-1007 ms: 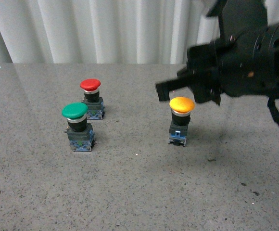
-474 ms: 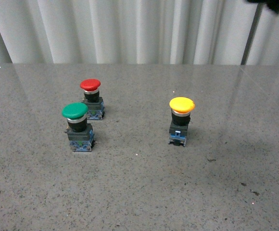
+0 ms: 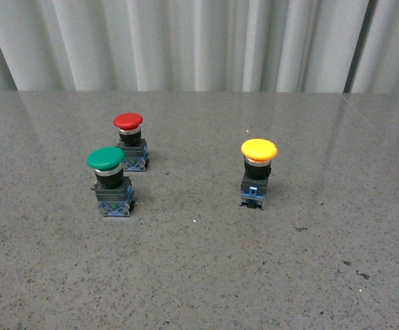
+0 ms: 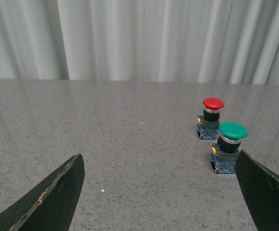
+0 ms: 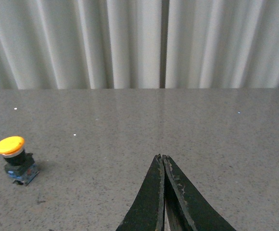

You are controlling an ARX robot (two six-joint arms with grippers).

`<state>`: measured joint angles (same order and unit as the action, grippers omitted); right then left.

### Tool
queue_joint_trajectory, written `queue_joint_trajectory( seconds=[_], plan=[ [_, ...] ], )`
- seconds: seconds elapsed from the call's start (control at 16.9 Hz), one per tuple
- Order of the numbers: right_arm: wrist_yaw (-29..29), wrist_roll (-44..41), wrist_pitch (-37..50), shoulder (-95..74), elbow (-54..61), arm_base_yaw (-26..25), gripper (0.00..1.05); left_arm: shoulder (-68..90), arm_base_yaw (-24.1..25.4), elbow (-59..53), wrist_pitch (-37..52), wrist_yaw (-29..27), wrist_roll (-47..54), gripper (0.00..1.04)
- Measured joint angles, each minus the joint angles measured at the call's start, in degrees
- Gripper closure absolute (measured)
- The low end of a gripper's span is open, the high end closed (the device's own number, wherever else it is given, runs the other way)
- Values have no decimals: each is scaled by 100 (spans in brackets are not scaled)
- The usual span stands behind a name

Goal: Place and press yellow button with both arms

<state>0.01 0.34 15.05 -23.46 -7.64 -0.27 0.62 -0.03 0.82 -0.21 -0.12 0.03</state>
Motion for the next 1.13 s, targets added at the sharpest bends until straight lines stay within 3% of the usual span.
queue_joint_trajectory(
  seconds=[1.01, 1.13],
  plan=[
    [-4, 0, -514, 1346, 697, 26, 103, 0, 0, 0, -2, 7, 0, 7],
    [-7, 0, -1539, 2260, 691, 26, 103, 0, 0, 0, 2, 2, 0, 7]
  ],
)
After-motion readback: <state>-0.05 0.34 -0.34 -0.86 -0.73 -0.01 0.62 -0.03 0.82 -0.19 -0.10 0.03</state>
